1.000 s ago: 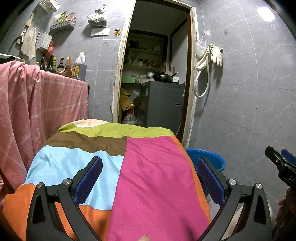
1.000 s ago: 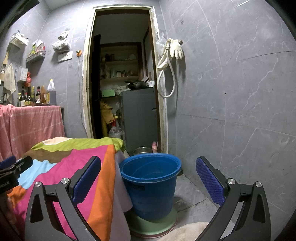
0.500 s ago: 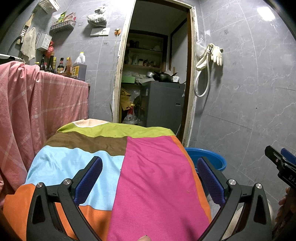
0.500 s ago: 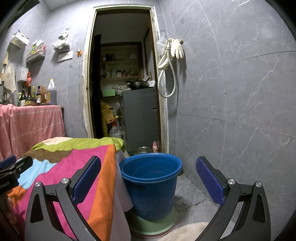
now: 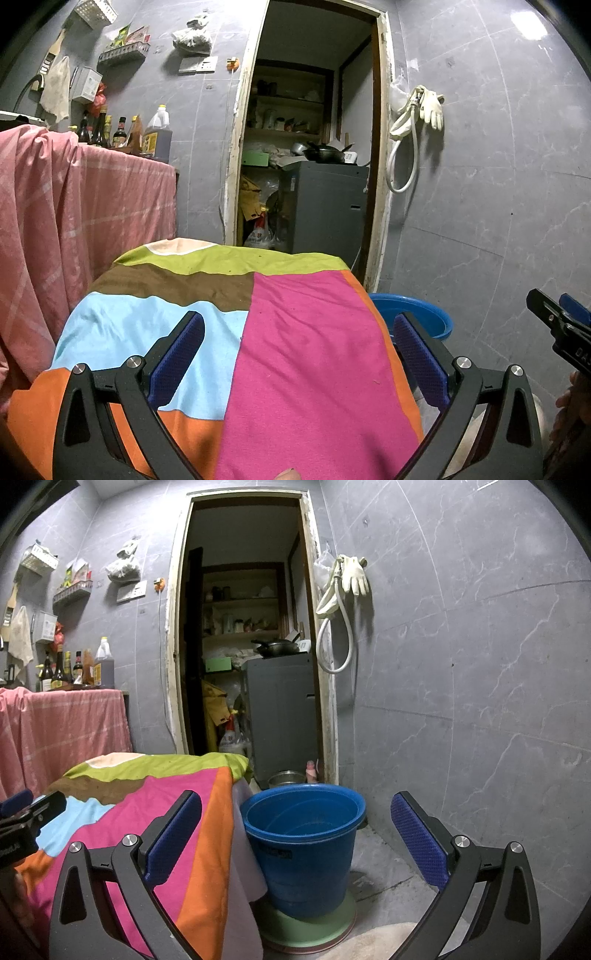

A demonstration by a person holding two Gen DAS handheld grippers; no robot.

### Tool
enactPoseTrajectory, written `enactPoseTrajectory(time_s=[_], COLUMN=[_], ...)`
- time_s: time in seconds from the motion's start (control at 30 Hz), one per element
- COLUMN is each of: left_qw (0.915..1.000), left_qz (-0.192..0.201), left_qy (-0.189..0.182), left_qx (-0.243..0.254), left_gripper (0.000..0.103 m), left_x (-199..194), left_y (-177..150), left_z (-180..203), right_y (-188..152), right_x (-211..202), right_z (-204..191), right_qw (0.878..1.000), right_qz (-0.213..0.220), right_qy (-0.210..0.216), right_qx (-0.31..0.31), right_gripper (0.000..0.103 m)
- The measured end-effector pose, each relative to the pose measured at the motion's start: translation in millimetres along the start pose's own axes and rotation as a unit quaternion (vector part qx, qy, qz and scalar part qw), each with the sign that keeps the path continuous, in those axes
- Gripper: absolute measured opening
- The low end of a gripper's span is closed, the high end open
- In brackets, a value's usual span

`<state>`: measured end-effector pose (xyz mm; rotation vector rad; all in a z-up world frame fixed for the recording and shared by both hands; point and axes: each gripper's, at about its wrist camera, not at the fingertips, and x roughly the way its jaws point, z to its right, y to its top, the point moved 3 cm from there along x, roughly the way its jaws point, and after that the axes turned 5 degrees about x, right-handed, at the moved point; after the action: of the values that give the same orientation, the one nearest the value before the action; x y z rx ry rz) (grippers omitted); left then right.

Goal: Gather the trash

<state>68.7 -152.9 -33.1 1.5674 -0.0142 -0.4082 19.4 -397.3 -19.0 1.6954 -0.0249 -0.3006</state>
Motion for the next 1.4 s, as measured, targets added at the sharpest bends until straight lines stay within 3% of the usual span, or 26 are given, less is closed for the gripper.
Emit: enactPoseTrajectory(time_s=[1.4], left_qw=[0.9999], left_qz=[-0.006], left_qy=[0.012], left_qx=[0.003], left_gripper=[0.1], left_x=[1.8], left_y=[-6.7], left_z=[-6.1], right_y=[1.8], right_x=[1.6], right_z=[0.1], right_qw=[1.0], right_qz=[-0.003], right_qy=[0.0], right_qx=[0.0], right_gripper=[0.103])
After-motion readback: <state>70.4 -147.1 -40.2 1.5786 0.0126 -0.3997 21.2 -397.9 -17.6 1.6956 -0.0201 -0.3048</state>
